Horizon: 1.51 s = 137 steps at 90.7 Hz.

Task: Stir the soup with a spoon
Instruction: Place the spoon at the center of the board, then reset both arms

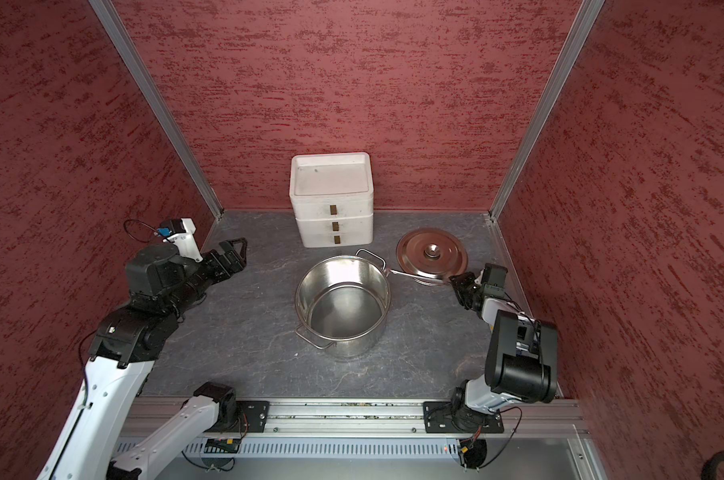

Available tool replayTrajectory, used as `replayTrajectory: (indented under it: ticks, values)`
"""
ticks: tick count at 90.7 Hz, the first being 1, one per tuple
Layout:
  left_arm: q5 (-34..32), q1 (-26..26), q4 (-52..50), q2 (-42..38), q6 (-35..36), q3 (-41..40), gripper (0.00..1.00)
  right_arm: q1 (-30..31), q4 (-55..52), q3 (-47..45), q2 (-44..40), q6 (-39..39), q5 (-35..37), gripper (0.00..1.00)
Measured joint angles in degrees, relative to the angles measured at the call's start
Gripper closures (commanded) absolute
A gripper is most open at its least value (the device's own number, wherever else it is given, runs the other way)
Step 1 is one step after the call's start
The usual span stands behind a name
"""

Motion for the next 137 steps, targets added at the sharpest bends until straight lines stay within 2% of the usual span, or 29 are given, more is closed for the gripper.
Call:
replayTrajectory:
  ticks: [28, 46, 52, 56, 59, 70, 85, 98, 120, 137]
  values:
    - [-1.86, 0.00, 0.24, -0.96, 0.00, -3.28, 0.00, 0.00, -7.04, 1.25, -0.94, -2.91, 3.26, 0.56]
    - [-2.14, 0.00, 0.42, -0.96, 0.20, -3.39, 0.00, 0.00, -12.81, 4.61, -2.08, -8.68, 3.37, 0.50]
    - [-2.78, 0.00, 1.46, -0.98, 0.74, -4.17, 0.00, 0.04, -15.26, 6.86, -4.24, -12.31, 3.45, 0.44]
    - [-3.96, 0.00, 2.91, -1.14, 1.79, -5.55, 0.00, 0.11, -16.74, 8.41, -5.88, -14.91, 3.63, 0.18]
    - [-5.16, 0.02, 4.07, -1.33, 2.91, -7.10, 0.00, 0.20, -18.10, 9.84, -7.30, -17.29, 4.02, 0.04]
    - [-8.09, 1.07, 10.25, -1.66, 8.81, -15.58, 0.00, 0.72, -19.47, 13.40, -13.51, -27.41, 6.49, 0.02]
    - [-7.02, 5.75, 25.11, 0.44, 15.26, -32.15, 0.00, 1.70, -10.27, 9.77, -21.73, -41.09, 8.17, 0.02]
    - [-3.52, 9.86, 39.15, 5.03, 18.32, -43.63, 0.00, 3.91, 1.81, 0.68, -23.37, -46.64, 7.30, 0.01]
    - [1.77, 11.13, 62.58, 15.43, 22.10, -50.05, 0.00, 6.29, 15.80, -11.10, -21.70, -48.52, 5.95, 0.02]
    - [3.85, 11.69, 79.52, 29.29, 24.28, -49.99, 0.00, 8.35, 27.06, -14.47, -17.81, -48.24, 5.66, 0.01]
